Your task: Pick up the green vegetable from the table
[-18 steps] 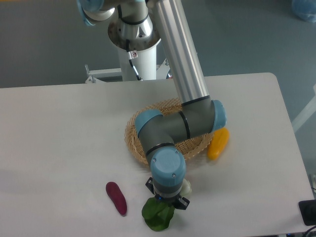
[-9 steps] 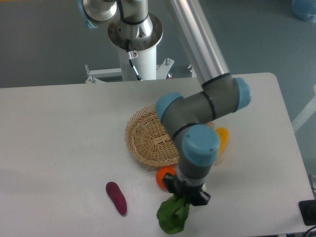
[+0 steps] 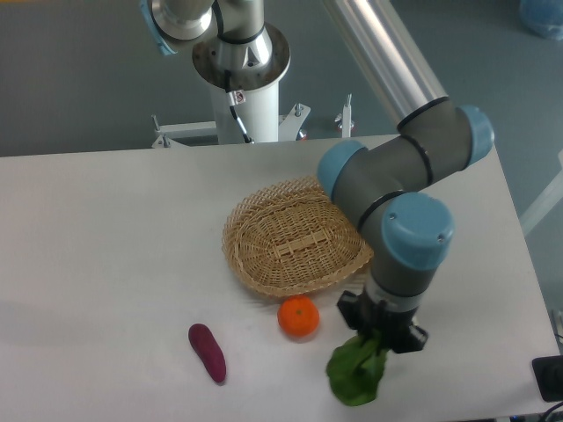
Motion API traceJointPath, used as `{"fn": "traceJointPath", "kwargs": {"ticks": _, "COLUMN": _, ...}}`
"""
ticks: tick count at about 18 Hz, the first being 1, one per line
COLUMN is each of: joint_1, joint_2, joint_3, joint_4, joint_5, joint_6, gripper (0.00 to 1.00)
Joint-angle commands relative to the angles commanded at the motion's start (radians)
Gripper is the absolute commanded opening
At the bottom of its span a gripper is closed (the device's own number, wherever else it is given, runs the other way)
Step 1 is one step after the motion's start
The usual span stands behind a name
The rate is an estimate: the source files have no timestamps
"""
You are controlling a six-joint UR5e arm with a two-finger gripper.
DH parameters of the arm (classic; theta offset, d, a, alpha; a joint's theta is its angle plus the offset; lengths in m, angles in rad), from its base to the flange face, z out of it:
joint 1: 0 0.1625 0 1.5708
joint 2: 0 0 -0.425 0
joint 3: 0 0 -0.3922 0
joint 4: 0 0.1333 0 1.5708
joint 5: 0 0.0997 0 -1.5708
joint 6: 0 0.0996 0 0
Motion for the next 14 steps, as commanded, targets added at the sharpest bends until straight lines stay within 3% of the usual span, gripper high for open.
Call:
{"fn": "traceJointPath", "kwargs": {"ticks": 3, "joint_1": 0.029, "joint_2": -0.011, "joint_3": 0.055, "joint_4": -0.078, "joint_5": 0.002, "joint_6": 0.046, "gripper": 0.28}}
{"fn": "traceJointPath", "kwargs": {"ticks": 7, "joint_1": 0.052, "joint_2": -0.041, "joint_3": 0.098, "joint_4": -0.085, "joint_5": 0.002, "joint_6": 0.058, "gripper": 0.28}}
{"fn": "traceJointPath", "kwargs": {"ticks": 14, "joint_1": 0.052, "joint_2": -0.048, "joint_3": 0.097, "joint_4": -0.085, "joint_5": 0.002, "joint_6": 0.061, "gripper": 0.36}}
